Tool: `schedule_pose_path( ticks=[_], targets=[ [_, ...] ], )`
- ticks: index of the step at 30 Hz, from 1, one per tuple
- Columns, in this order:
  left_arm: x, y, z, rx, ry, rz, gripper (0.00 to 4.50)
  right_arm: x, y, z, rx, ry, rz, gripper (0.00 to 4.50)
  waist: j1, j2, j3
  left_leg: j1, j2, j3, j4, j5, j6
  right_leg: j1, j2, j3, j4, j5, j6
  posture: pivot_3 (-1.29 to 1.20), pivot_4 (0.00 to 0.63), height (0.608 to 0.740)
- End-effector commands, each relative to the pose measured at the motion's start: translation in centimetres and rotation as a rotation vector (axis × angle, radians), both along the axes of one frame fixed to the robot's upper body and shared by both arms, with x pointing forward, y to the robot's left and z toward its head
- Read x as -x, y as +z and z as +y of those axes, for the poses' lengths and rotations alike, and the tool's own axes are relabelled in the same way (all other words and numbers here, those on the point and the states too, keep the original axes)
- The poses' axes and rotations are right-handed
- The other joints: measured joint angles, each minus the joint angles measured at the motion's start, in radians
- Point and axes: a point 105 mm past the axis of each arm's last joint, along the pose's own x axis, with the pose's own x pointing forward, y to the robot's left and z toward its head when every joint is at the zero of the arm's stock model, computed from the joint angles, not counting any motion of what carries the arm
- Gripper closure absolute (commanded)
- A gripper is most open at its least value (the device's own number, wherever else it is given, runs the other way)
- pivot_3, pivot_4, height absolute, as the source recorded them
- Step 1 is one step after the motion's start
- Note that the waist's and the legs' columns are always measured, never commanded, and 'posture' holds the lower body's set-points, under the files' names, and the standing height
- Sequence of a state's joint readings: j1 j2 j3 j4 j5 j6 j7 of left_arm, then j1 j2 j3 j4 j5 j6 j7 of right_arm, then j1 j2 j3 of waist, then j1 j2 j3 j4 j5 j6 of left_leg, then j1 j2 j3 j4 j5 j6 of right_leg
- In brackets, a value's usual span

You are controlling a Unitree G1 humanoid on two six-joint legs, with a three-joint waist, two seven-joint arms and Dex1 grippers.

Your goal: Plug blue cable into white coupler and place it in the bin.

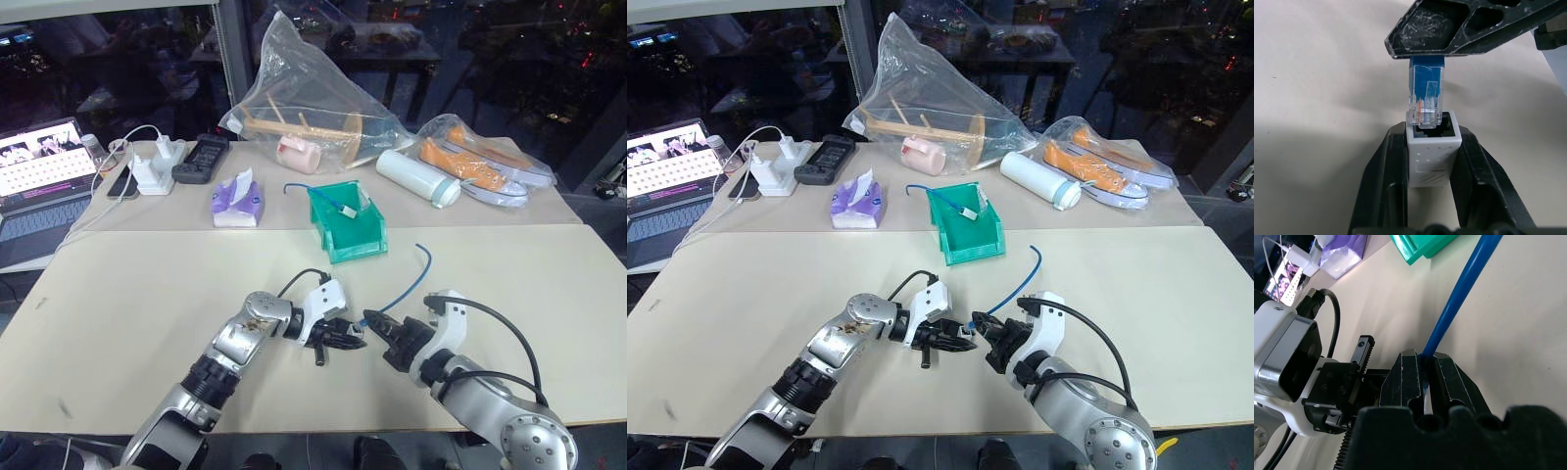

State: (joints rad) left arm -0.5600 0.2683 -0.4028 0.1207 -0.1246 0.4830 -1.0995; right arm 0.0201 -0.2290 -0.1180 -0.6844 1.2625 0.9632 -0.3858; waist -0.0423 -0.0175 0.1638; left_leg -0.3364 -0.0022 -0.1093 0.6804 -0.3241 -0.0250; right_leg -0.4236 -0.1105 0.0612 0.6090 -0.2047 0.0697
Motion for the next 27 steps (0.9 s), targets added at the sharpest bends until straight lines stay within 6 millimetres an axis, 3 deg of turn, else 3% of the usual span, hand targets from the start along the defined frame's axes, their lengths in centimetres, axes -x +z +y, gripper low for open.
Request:
schedule_pose_path(
  ticks=[1,8,20,27],
  targets=[
    [0.3,1.3,-0.7,0.043,-0.021,-0.032,3.82,0.4,-0.2,0.5,0.003,0.03,0.017,4.5,0.0,0.0,0.0,0.0,0.0,0.0,0.0,0.0,0.0,0.0,0.0,0.0,0.0,0.0,0.0,0.0,0.15,0.74],
    [0.4,1.5,-1.0,0.049,-0.006,-0.02,3.82,0.6,-0.7,0.5,0.028,0.043,0.038,4.5,0.0,0.0,0.0,0.0,0.0,0.0,0.0,0.0,0.0,0.0,0.0,0.0,0.0,0.0,0.0,0.0,0.15,0.74],
    [0.4,1.4,-0.9,-0.053,-0.003,-0.026,3.82,-0.1,-2.2,0.7,0.238,0.124,0.043,4.5,-0.001,0.0,0.0,0.001,0.0,0.0,0.0,0.0,0.0,0.001,0.0,0.0,0.0,0.0,0.0,0.0,0.15,0.74],
    [-0.4,1.9,-1.4,-0.11,0.11,0.015,3.82,0.1,-2.1,1.3,0.307,0.192,0.03,4.5,0.0,-0.001,-0.001,0.003,0.0,0.0,0.0,0.0,0.0,0.003,0.001,0.001,0.001,0.0,0.0,0.0,0.15,0.74]
  ],
)
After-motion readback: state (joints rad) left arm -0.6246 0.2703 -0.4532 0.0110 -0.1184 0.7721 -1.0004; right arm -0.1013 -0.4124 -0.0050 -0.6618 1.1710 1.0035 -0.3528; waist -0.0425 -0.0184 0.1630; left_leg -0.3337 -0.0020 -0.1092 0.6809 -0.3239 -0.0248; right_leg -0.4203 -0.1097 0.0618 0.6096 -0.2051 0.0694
